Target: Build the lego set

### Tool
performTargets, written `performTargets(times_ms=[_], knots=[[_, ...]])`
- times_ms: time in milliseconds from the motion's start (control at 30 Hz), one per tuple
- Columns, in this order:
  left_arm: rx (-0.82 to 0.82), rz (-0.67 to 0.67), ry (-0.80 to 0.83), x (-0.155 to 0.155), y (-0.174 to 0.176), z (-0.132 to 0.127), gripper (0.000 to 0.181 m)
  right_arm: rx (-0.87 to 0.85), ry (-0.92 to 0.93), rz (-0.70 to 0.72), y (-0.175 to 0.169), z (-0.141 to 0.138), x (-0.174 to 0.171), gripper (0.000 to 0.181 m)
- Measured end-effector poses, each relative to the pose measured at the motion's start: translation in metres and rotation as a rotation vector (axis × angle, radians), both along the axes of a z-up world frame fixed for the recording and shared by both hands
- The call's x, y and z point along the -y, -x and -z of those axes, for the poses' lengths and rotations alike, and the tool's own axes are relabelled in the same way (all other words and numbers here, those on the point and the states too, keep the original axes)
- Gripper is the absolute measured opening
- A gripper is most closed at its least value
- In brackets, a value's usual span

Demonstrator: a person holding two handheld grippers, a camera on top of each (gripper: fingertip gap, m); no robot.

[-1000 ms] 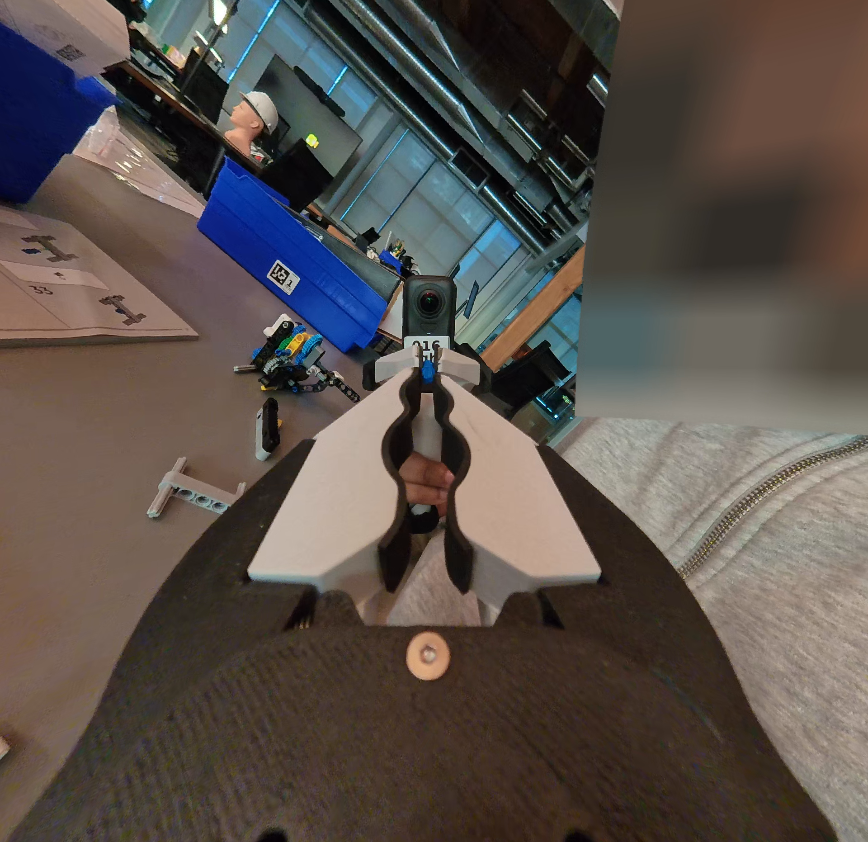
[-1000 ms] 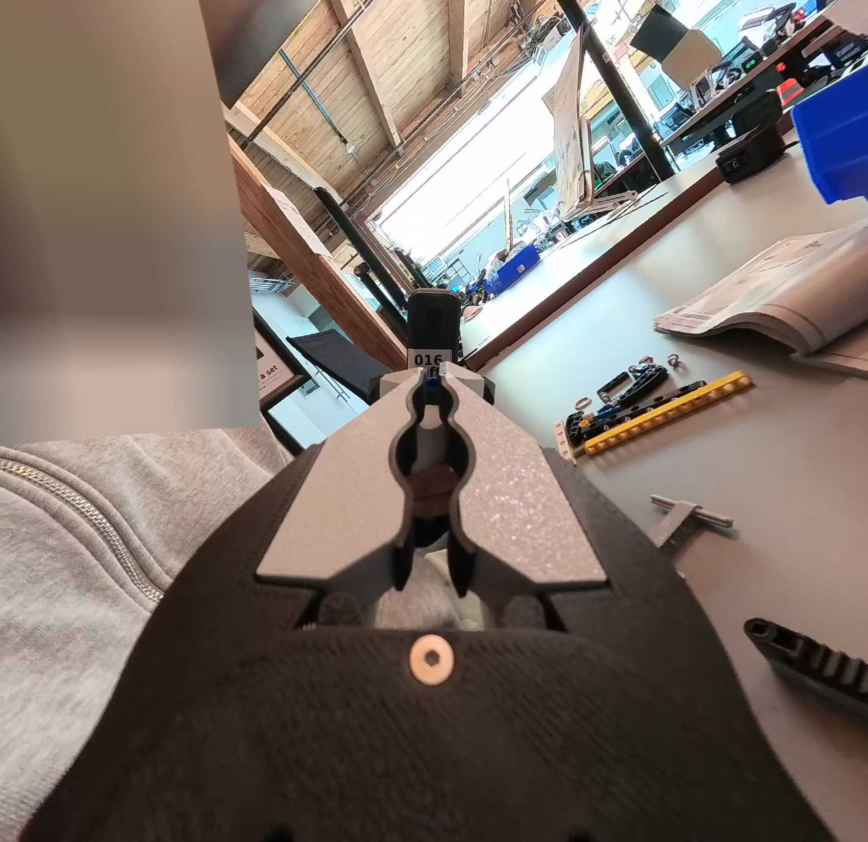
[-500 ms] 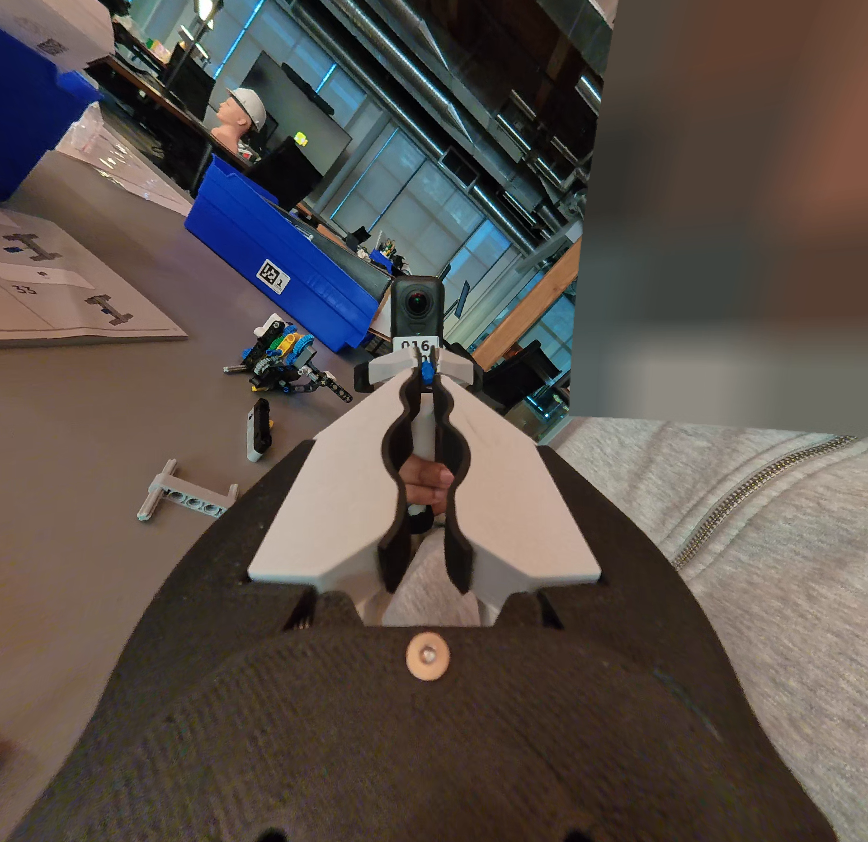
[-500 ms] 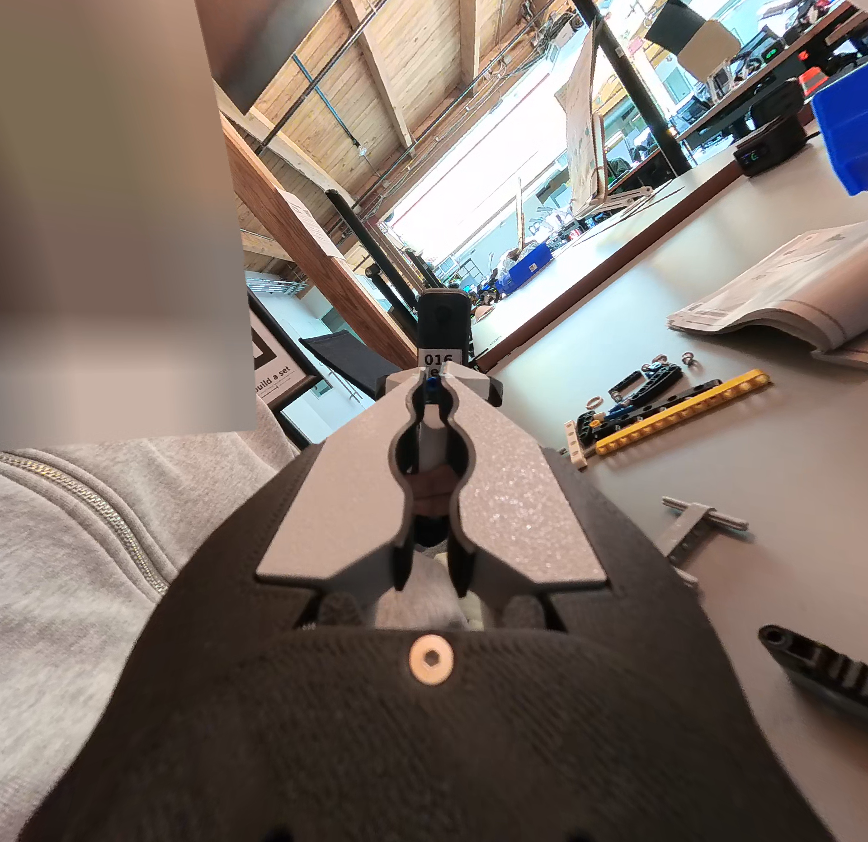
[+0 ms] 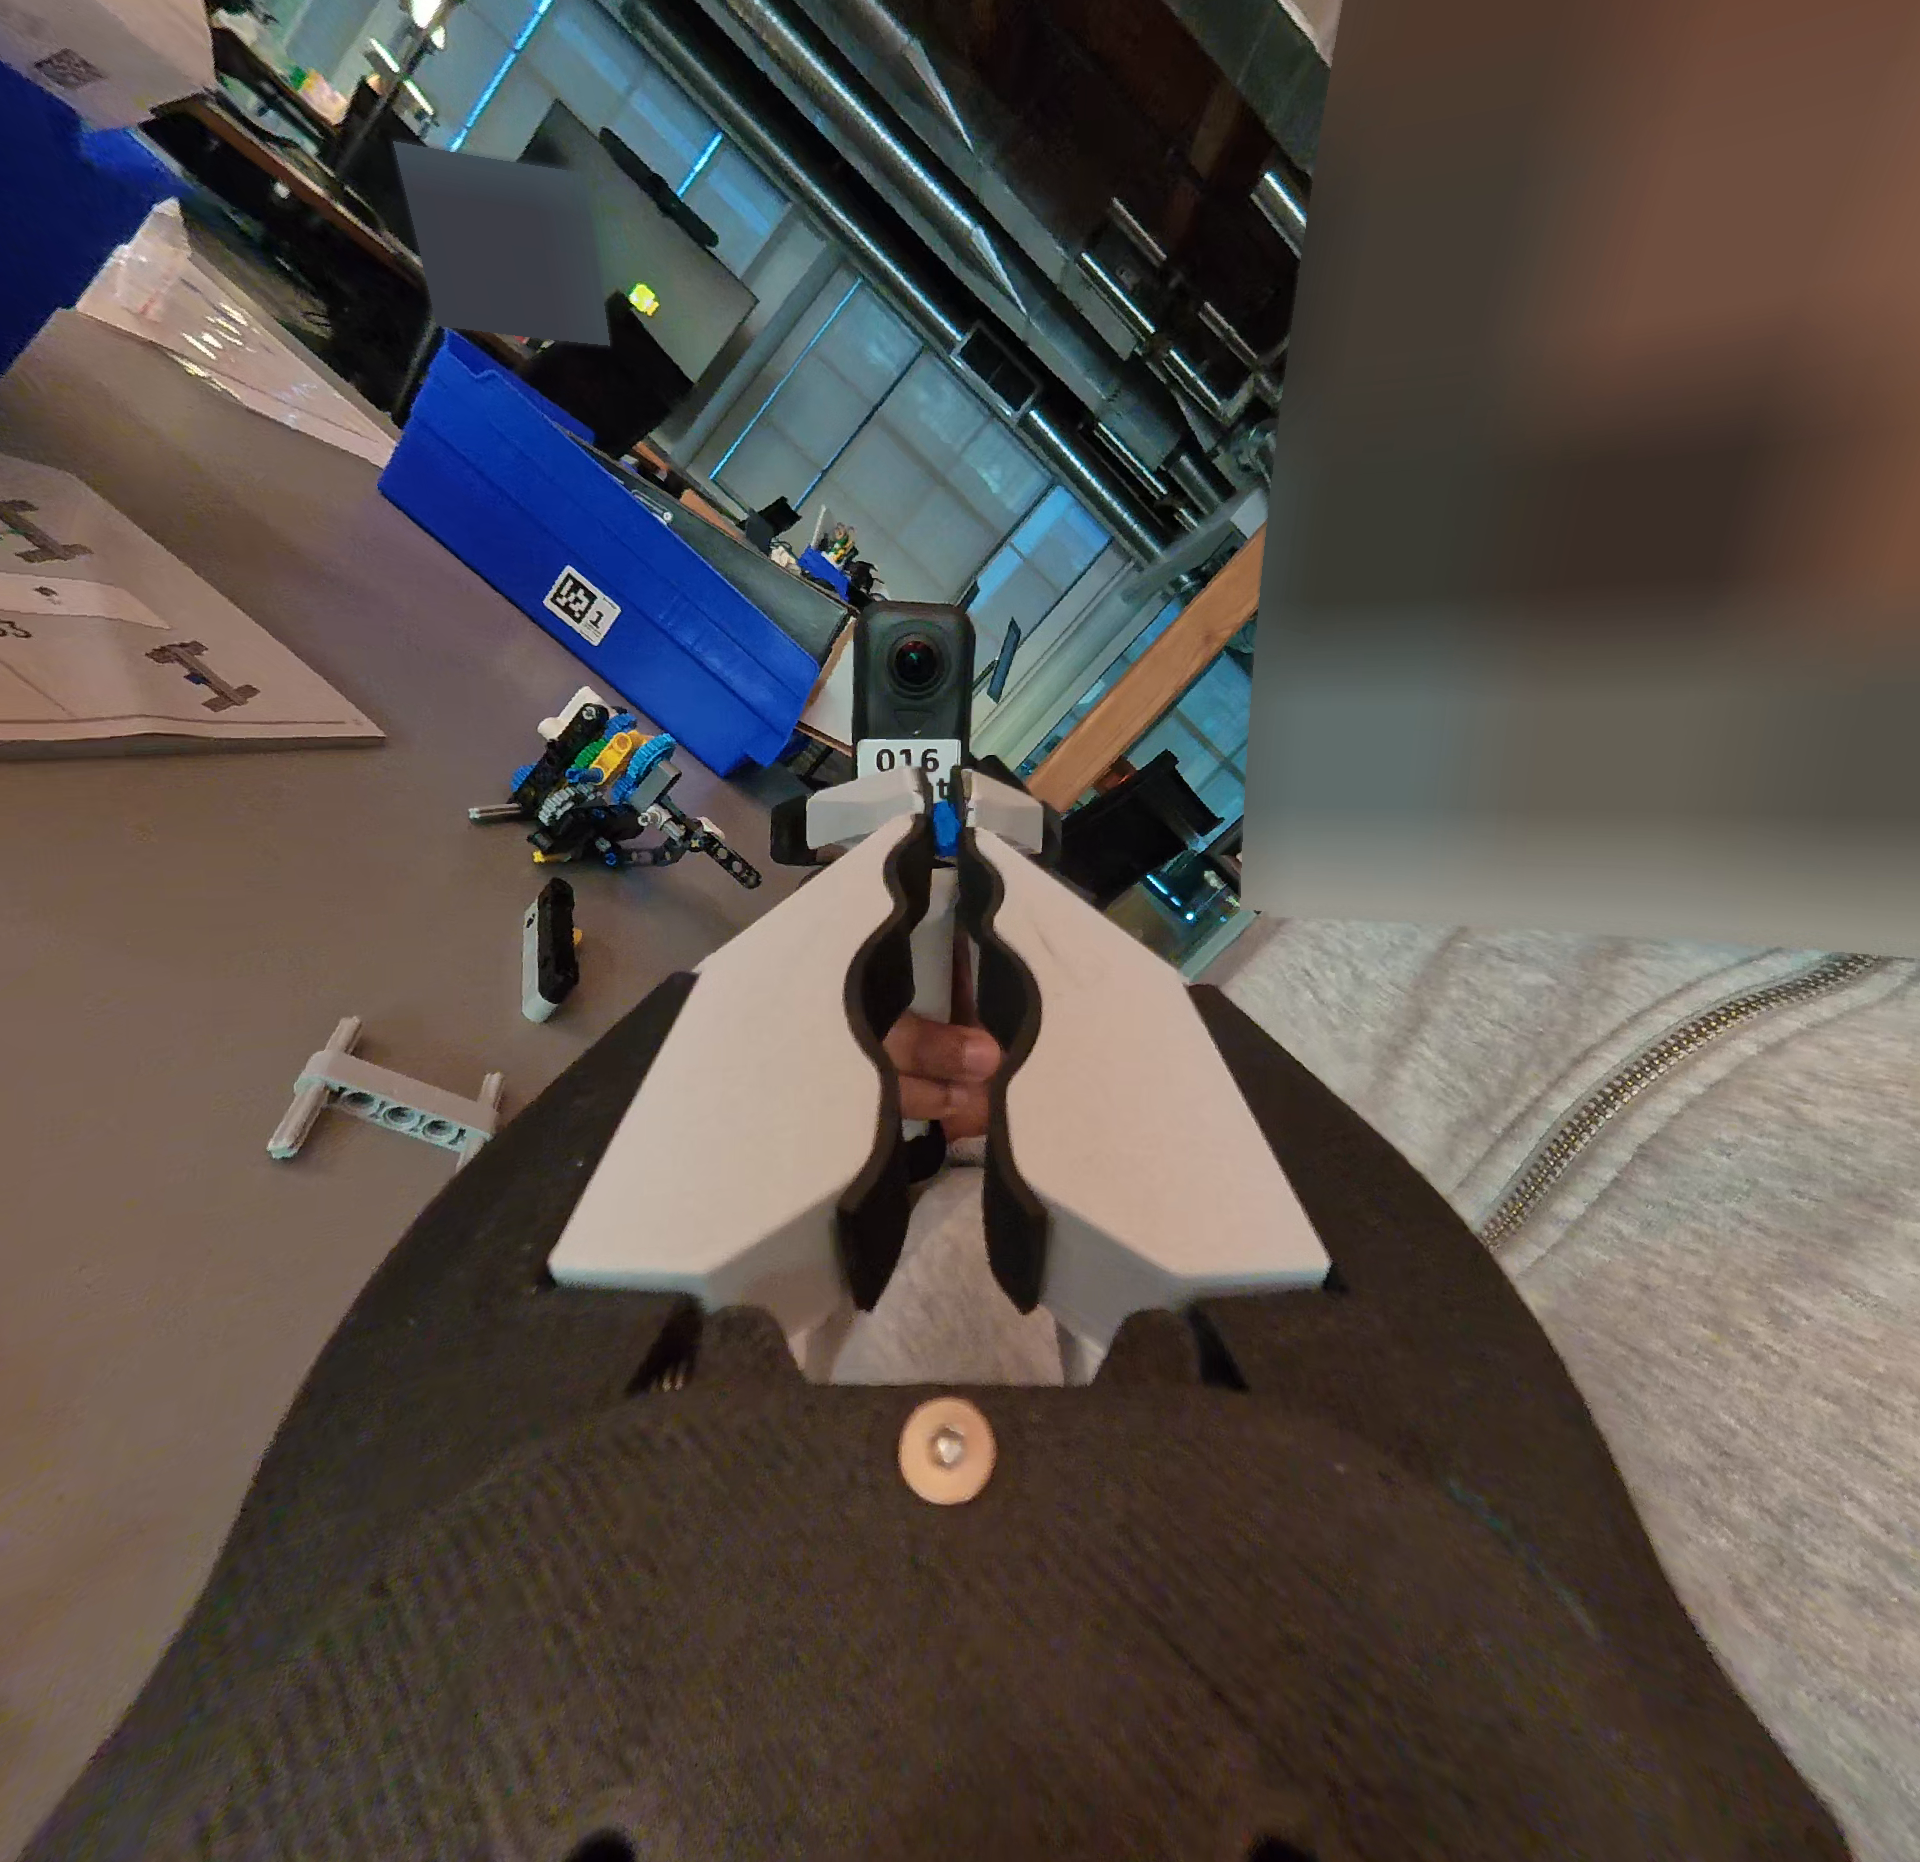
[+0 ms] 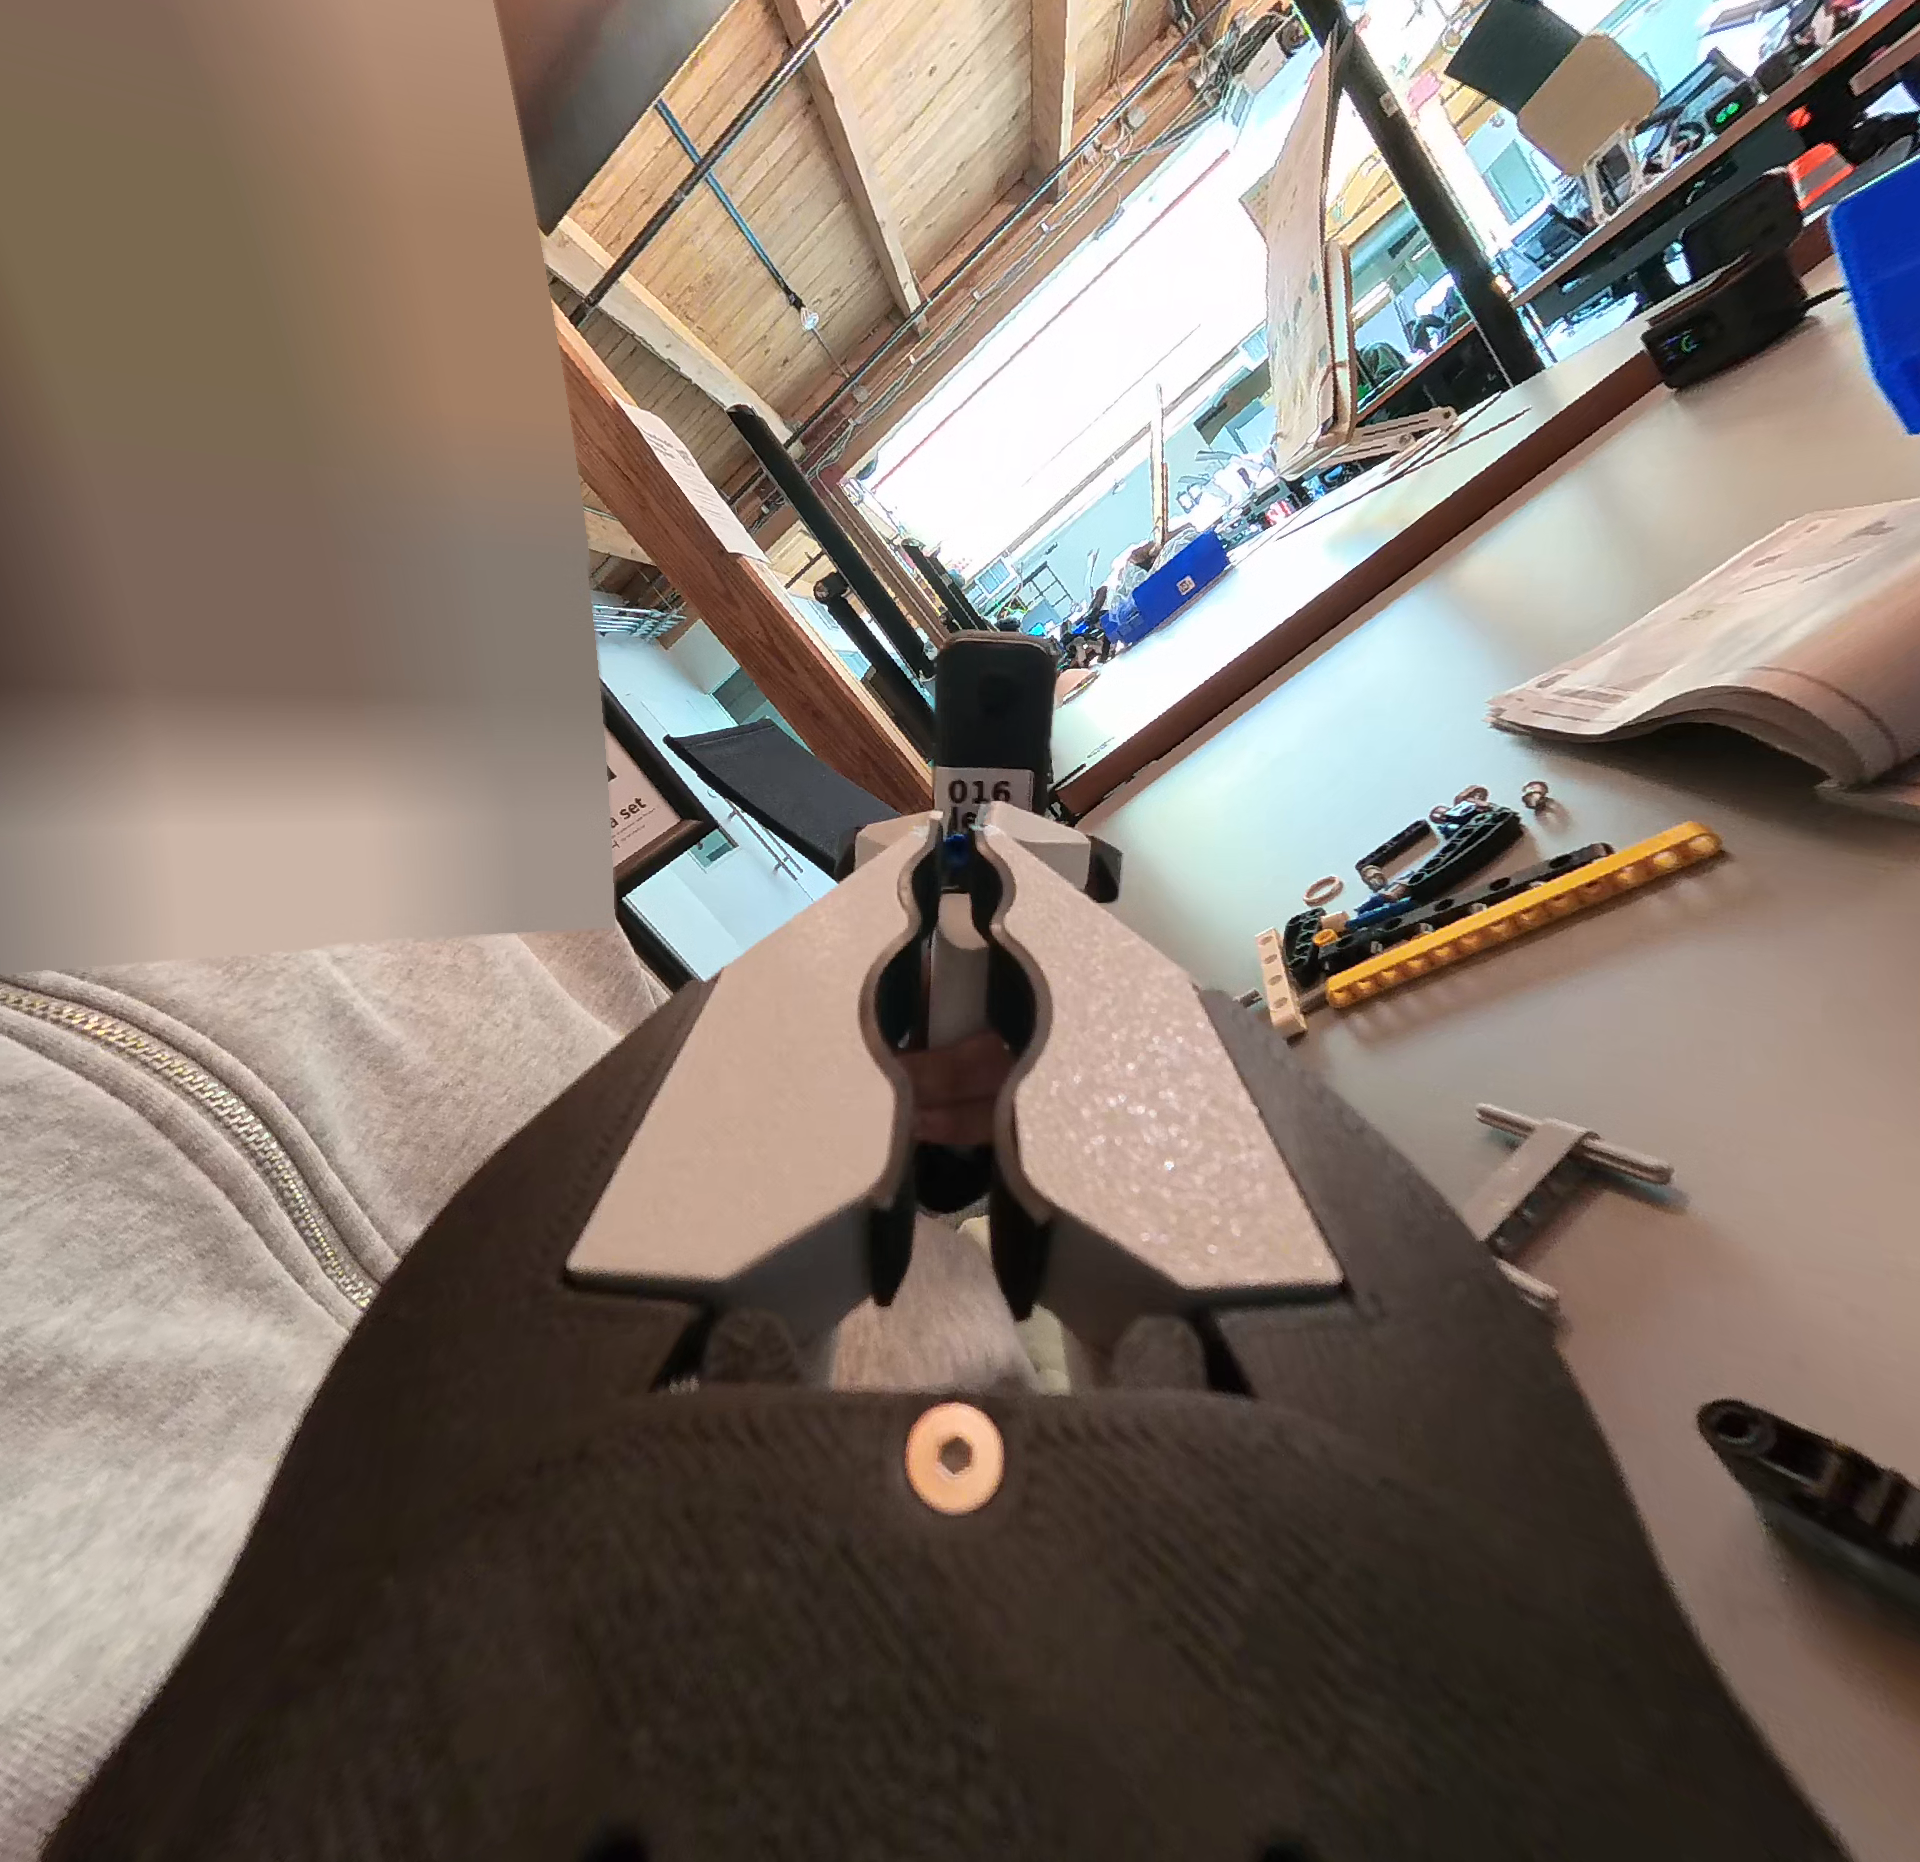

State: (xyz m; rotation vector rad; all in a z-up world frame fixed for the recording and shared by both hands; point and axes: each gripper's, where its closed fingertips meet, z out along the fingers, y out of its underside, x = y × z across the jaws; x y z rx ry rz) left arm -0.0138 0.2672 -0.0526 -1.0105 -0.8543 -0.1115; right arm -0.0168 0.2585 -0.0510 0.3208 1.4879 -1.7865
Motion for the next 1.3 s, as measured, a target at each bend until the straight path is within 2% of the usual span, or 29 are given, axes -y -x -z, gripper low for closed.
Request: performTargets(times_ms=[267, 400, 900, 933, 967, 1033, 1133, 1233, 1300], knots=[[-0.008, -0.013, 0.025, 0.0, 0.001, 0.001, 0.001, 0.077, 0.015, -0.016, 0.004, -0.001, -0.001, 0.002], [-0.043, -0.052, 0.095, 0.0, 0.0, 0.001, 0.001, 0.102, 0.016, -0.032, 0.003, 0.0, 0.0, 0.002], [-0.085, -0.095, 0.196, 0.002, 0.0, 0.002, 0.001, 0.119, -0.002, -0.062, 0.0, 0.003, 0.001, 0.003], [-0.082, -0.097, 0.197, 0.003, 0.0, 0.003, 0.001, 0.111, -0.012, -0.049, 0.001, 0.004, 0.001, 0.004], [-0.078, -0.101, 0.193, 0.005, 0.001, 0.002, 0.001, 0.1, -0.027, -0.019, 0.005, 0.005, 0.001, 0.014], [-0.055, -0.128, 0.187, 0.014, 0.004, 0.003, 0.001, 0.058, -0.032, 0.059, 0.015, 0.002, -0.003, 0.036], [0.003, -0.175, 0.175, 0.034, 0.01, 0.008, 0.001, -0.078, -0.051, 0.133, 0.03, -0.01, -0.014, 0.042], [0.092, -0.168, 0.146, 0.05, 0.009, 0.018, 0.001, -0.352, -0.126, 0.154, 0.035, -0.018, -0.019, 0.049], [0.146, -0.142, 0.126, 0.055, 0.005, 0.024, 0.001, -0.605, -0.231, 0.13, 0.033, -0.01, -0.018, 0.052]])
